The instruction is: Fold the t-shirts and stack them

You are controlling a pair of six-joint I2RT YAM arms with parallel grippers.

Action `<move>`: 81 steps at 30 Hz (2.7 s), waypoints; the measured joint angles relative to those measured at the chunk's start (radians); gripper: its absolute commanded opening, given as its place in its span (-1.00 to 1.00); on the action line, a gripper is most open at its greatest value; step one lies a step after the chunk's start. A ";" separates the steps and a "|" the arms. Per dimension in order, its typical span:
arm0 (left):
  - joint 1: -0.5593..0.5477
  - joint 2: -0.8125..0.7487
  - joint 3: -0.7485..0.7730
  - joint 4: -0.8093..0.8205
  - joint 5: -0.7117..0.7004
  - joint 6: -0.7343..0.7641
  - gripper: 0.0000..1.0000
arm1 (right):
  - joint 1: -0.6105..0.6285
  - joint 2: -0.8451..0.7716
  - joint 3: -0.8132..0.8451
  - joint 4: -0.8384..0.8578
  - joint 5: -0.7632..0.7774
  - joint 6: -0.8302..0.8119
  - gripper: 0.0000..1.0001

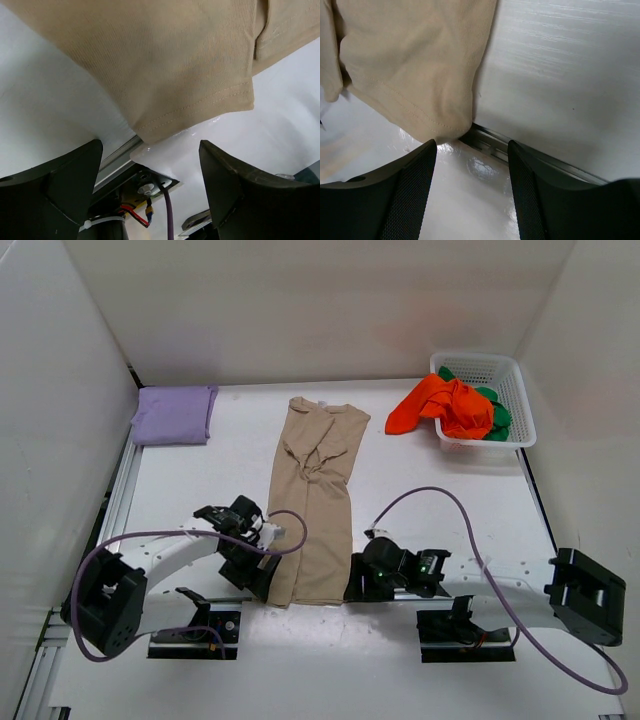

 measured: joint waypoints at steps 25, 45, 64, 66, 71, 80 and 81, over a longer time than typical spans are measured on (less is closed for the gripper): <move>-0.001 0.151 -0.004 0.143 0.133 -0.021 -0.79 | 0.006 0.179 0.066 0.030 -0.060 0.005 -0.05; -0.003 0.107 0.068 0.150 0.070 -0.013 -0.79 | 0.013 0.176 0.076 0.201 -0.040 -0.042 -1.00; 0.222 0.193 0.523 0.070 0.048 -0.006 -0.79 | -0.431 0.144 0.402 -0.084 0.043 -0.296 -1.00; 0.227 0.262 0.594 0.071 0.043 -0.006 -0.79 | -0.495 0.237 0.501 -0.092 0.007 -0.352 -1.00; 0.239 0.430 0.723 0.078 0.034 -0.006 -0.79 | -0.587 0.445 0.706 -0.117 -0.090 -0.444 -1.00; 0.304 0.677 0.878 0.060 0.023 -0.006 -0.79 | -0.660 0.689 0.886 -0.173 -0.224 -0.501 -1.00; 0.309 0.702 0.898 0.057 0.022 -0.006 -0.79 | -0.671 0.718 0.909 -0.176 -0.234 -0.503 -1.00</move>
